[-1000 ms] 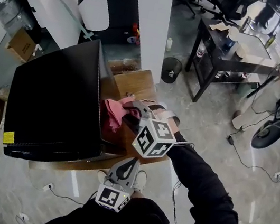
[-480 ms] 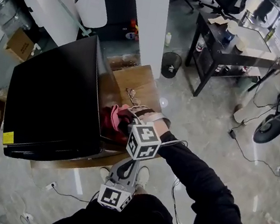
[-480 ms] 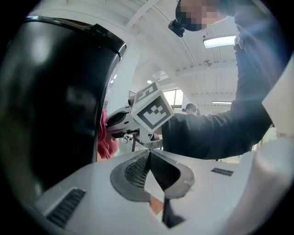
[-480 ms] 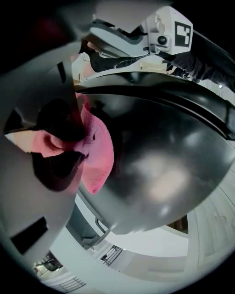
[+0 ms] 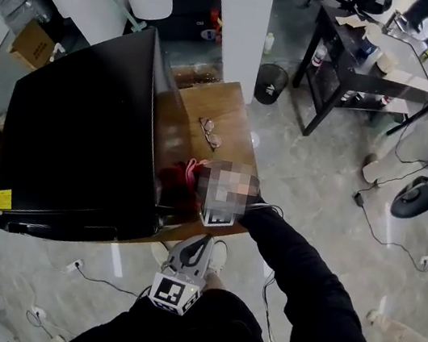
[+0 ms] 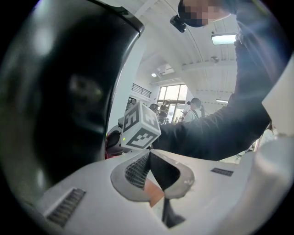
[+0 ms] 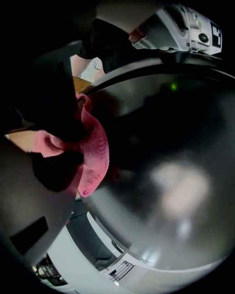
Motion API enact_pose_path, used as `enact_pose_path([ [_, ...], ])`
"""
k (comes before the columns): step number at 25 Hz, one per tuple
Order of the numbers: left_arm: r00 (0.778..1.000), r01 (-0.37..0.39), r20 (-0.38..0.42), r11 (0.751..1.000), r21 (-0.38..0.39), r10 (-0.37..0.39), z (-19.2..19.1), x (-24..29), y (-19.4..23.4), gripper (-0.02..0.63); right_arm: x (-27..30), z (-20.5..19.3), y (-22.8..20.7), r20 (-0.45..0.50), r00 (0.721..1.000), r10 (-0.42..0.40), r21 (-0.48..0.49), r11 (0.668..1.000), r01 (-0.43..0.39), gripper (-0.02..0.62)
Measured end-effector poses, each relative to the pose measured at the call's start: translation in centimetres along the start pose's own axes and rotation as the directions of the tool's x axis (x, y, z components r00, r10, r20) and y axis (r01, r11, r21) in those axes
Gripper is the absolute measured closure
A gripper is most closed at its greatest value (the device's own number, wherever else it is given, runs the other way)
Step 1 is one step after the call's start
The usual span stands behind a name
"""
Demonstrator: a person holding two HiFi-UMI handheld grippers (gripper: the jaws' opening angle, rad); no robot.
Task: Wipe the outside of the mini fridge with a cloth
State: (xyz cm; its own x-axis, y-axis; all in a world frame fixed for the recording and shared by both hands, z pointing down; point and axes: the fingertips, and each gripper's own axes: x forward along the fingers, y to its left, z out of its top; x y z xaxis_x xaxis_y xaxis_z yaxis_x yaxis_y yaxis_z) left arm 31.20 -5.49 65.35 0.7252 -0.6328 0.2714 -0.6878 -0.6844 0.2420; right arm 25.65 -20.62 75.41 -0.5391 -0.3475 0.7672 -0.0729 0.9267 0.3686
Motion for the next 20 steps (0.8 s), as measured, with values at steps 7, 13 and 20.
enact_pose_path([
  [7, 0.999, 0.024, -0.03, 1.0, -0.019, -0.025, -0.8, 0.0, 0.4, 0.601, 5.9, -4.3, 2.9, -0.097, 0.992, 0.075, 0.061, 0.996, -0.069, 0.531],
  [13, 0.998, 0.048, -0.036, 0.999, 0.006, -0.048, -0.8, -1.1, 0.2, 0.601, 9.2, -6.8, 5.2, -0.147, 0.981, 0.127, 0.101, 0.988, -0.113, 0.531],
  [20, 0.994, 0.095, -0.051, 0.995, 0.036, -0.093, 1.0, -2.9, -0.7, 0.601, 2.7, -6.3, 0.6, -0.076, 0.997, -0.03, 0.267, 0.962, 0.05, 0.531],
])
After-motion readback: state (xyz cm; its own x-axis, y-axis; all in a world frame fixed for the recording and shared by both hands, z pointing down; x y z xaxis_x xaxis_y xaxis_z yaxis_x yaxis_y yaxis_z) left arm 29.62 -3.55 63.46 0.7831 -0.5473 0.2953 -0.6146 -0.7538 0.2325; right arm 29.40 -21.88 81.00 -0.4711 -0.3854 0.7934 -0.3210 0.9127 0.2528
